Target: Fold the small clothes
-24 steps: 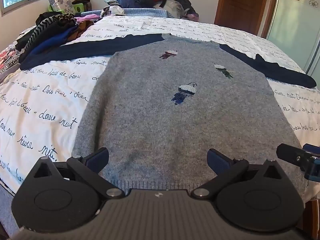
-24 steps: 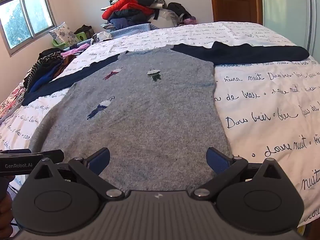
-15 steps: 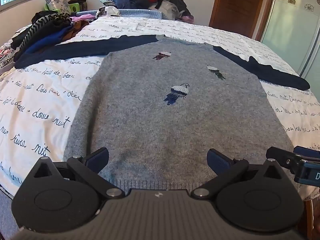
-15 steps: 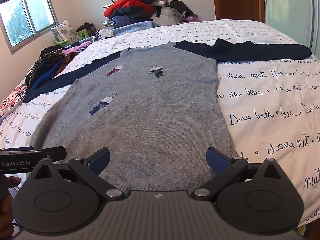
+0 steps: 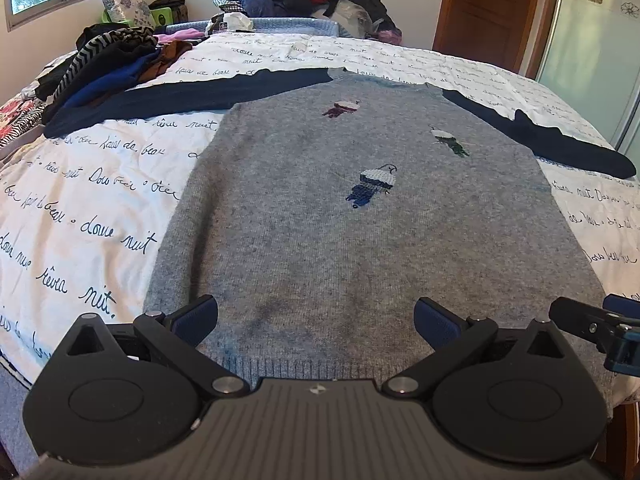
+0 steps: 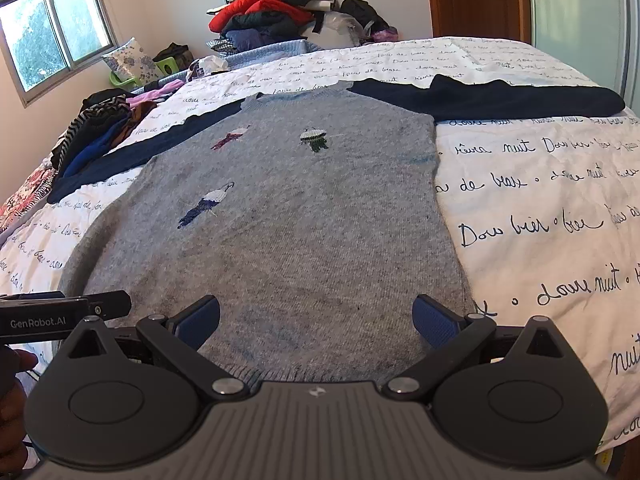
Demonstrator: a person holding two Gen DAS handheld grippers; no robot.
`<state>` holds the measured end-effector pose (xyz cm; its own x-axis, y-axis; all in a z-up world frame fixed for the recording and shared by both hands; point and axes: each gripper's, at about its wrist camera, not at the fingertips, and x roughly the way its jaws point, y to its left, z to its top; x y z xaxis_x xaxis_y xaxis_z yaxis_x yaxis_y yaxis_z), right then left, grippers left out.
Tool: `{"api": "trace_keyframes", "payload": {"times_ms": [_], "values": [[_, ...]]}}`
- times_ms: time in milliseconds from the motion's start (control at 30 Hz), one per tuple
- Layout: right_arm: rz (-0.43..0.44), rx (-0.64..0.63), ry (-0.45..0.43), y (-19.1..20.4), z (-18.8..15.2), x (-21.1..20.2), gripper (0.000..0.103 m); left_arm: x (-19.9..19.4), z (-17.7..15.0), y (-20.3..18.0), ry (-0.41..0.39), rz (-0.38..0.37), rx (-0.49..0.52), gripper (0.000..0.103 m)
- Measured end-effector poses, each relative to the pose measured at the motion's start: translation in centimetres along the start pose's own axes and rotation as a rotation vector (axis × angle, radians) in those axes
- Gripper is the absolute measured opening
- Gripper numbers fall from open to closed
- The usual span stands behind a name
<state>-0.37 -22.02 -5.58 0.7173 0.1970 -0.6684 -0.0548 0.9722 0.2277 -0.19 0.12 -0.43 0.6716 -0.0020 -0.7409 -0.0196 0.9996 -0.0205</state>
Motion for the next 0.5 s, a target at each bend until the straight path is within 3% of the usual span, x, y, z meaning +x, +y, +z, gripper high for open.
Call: {"api": "trace_keyframes", "payload": {"times_ms": [500], "values": [[0.008,0.009,0.004,-0.2,-0.1,0.25,0.103,0.32,-0.13,-0.06,0.013,0.013,-0.001,0.103]]}}
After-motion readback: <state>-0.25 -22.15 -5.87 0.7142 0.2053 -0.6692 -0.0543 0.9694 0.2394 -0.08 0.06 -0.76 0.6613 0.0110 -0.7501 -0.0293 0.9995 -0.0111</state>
